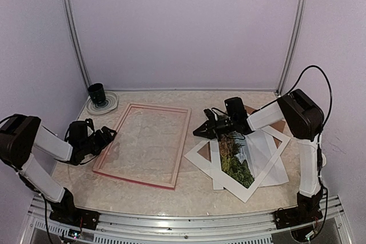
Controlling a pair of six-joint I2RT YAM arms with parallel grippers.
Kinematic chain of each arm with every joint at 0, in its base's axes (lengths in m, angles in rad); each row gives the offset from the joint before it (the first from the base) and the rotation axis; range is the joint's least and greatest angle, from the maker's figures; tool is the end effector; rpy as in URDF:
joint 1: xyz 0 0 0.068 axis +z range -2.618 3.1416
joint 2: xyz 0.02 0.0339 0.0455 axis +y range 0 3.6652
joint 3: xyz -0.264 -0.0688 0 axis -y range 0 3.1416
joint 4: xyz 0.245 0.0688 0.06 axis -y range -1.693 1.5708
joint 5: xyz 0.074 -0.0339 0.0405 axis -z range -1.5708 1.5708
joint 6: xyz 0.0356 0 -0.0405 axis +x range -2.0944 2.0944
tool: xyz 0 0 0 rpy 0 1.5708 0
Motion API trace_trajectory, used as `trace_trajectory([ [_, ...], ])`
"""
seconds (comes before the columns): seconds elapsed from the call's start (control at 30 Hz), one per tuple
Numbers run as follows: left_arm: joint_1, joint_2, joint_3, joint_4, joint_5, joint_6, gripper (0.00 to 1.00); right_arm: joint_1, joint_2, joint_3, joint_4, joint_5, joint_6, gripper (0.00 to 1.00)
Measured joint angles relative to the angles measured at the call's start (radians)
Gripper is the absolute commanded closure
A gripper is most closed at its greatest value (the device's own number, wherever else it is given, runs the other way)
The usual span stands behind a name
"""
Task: Put the photo into the frame
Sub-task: Pick up the glass panel from the frame body.
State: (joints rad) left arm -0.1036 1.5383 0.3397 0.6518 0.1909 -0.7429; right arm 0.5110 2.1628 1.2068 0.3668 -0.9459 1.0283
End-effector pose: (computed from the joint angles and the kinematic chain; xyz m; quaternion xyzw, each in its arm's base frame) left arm 0.2474 -0.0325 0.1143 -0.2284 0.8385 -0.2761 0.4105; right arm 0.3666 0.2386 0.1143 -0.0067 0.8139 0.5805 0.0218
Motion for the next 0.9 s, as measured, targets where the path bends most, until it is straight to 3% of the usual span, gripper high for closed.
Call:
trace_trajectory([
  [0.9,-0.010,0.000,-0.007,0.014,0.012,-0.016,0.12,0.059,-0.037,-0.026,0.241,0.015,0.332,1.00],
])
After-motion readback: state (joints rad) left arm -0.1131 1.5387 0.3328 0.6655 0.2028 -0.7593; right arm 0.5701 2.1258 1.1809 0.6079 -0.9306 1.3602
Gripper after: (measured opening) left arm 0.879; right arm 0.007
